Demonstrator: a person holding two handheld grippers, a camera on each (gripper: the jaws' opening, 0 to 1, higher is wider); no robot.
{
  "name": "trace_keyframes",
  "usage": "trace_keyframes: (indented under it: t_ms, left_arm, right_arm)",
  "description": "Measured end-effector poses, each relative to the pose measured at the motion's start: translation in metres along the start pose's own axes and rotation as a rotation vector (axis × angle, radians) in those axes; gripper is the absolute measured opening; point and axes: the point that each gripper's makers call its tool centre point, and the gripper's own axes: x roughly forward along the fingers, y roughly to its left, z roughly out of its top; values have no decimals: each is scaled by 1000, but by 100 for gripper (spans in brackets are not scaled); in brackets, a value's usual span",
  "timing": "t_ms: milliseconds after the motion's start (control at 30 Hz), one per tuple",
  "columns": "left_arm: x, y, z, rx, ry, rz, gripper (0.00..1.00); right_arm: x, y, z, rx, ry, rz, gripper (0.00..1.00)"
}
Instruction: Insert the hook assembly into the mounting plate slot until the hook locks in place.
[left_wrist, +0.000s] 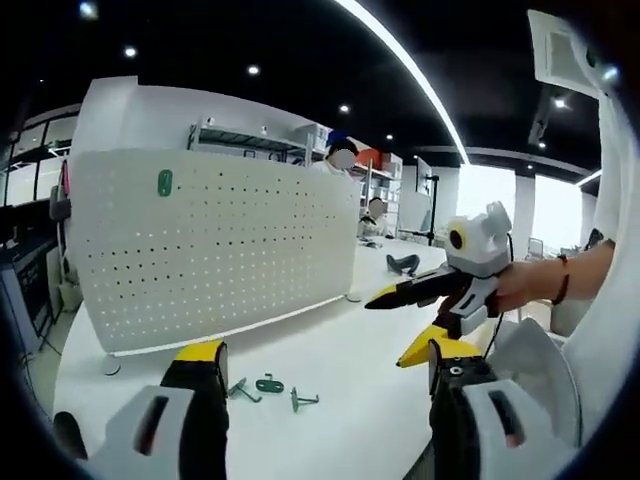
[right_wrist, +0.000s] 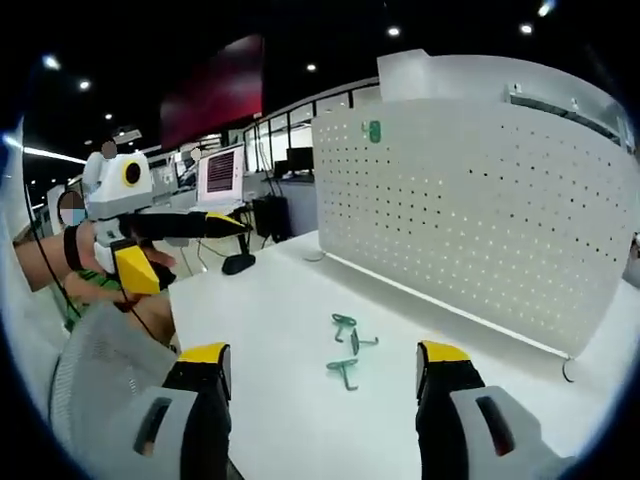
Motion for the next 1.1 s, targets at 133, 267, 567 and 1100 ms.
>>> trace_keyframes:
  t_ms: [133, 267, 567, 1100]
  left_arm:
    - [-3, 1, -5, -9, 5, 7, 84]
    - [-5, 1, -7, -21, 5, 12, 84]
    - [-5, -1, -15, -27, 20, 10, 84]
    - [-6, 0, -22, -45, 33, 18, 83]
  right_arm:
    - [5, 1, -4, 12, 13, 12, 77]
    - [9, 2, -8, 21, 21, 22, 76]
    - [19, 5, -22, 41, 50, 38, 75]
    - [33, 6, -46, 69, 93, 55, 72]
